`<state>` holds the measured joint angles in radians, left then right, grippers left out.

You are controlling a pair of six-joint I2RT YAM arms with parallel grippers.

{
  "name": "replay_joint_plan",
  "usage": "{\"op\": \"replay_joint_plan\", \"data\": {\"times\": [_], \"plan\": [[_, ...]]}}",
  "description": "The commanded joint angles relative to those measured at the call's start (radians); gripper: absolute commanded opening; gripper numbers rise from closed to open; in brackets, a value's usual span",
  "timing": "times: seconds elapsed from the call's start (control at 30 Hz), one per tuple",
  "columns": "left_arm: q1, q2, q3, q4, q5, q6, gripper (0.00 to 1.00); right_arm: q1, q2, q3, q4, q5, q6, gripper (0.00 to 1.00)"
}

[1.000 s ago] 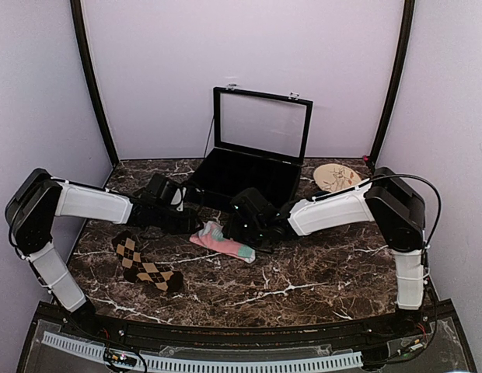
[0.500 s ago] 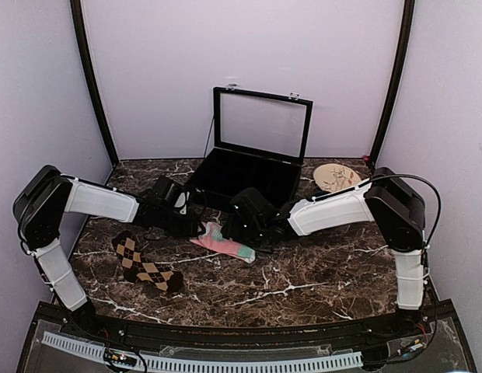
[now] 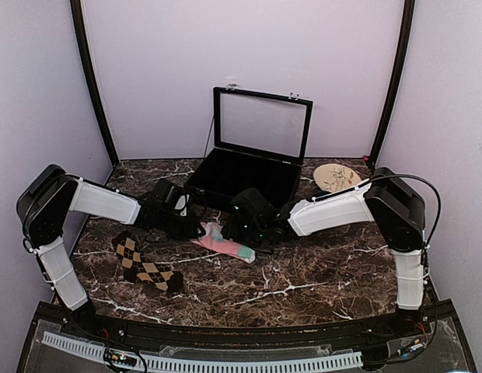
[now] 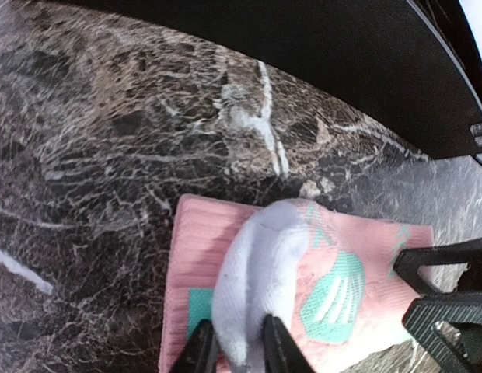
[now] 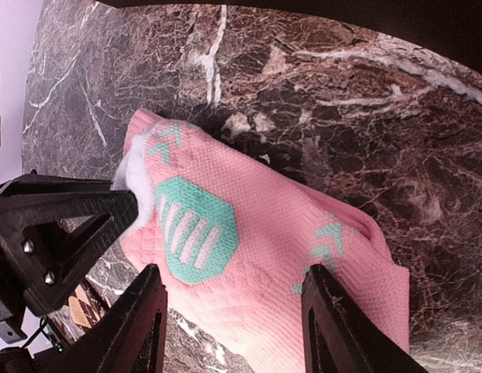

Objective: Roll the socks
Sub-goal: Smooth out the sock at the center of the board.

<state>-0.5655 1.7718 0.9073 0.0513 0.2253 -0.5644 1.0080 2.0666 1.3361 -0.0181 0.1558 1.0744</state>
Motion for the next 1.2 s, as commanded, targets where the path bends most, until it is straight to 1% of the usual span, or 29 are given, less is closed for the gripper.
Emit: {"op": "replay_joint_plan", "data": {"times": [0.0, 0.07, 0.1, 0.4, 0.6, 0.93, 1.17], "plan": [[0.027, -0.024, -0.063, 0.077, 0.048, -0.035, 0.14, 0.011, 0.018, -0.016, 0.034, 0.0, -0.001, 0.55], [0.031, -0.037, -0.077, 0.098, 0.049, -0.036, 0.01, 0.011, 0.017, -0.02, 0.033, 0.0, 0.001, 0.55], [0.03, -0.043, -0.081, 0.103, 0.047, -0.032, 0.0, 0.011, 0.016, -0.021, 0.035, 0.001, 0.001, 0.55], [0.041, -0.113, -0.132, 0.126, 0.009, -0.028, 0.0, 0.011, -0.004, -0.032, 0.02, 0.028, -0.013, 0.55], [0.049, -0.138, -0.161, 0.132, -0.012, -0.031, 0.0, 0.009, 0.011, -0.055, 0.033, 0.015, 0.01, 0.55], [0.053, -0.137, -0.181, 0.118, -0.05, -0.027, 0.0, 0.001, 0.036, -0.114, 0.099, -0.001, 0.058, 0.55], [0.053, -0.082, -0.156, 0.092, -0.074, -0.002, 0.0, 0.001, 0.045, -0.149, 0.133, 0.007, 0.074, 0.54]]}}
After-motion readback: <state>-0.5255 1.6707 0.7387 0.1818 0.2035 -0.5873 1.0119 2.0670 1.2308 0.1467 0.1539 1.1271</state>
